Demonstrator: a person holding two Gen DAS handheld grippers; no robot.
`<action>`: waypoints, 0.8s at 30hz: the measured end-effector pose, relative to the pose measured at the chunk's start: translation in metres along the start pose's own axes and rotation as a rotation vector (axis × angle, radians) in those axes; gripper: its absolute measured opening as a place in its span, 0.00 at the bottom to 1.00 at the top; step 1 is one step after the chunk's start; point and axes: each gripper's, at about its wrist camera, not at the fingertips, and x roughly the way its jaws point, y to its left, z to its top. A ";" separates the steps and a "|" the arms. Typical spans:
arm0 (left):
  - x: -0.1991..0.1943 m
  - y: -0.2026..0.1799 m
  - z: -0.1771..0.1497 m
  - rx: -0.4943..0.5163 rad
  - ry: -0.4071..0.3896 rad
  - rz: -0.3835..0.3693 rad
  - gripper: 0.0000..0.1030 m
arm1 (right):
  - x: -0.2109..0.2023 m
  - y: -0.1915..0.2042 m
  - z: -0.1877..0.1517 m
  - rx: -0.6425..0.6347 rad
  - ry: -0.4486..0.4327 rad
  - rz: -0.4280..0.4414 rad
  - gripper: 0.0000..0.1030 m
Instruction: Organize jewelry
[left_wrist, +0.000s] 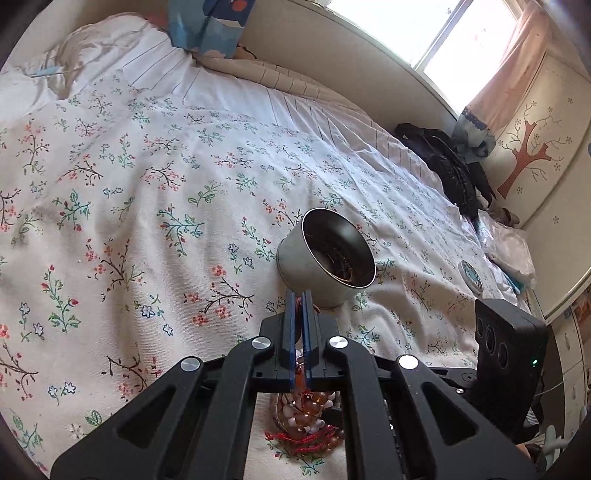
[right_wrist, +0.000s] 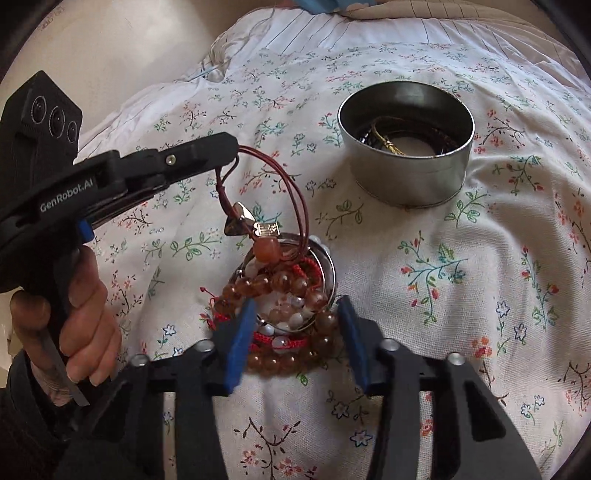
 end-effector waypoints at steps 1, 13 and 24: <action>0.000 0.000 0.000 0.002 0.001 0.001 0.03 | -0.003 -0.001 -0.002 0.003 -0.007 -0.002 0.32; -0.001 -0.007 -0.001 0.016 0.000 -0.015 0.03 | -0.061 -0.027 -0.019 0.183 -0.214 0.293 0.12; -0.007 -0.021 -0.001 0.023 -0.016 -0.066 0.03 | -0.093 -0.061 -0.020 0.343 -0.406 0.480 0.12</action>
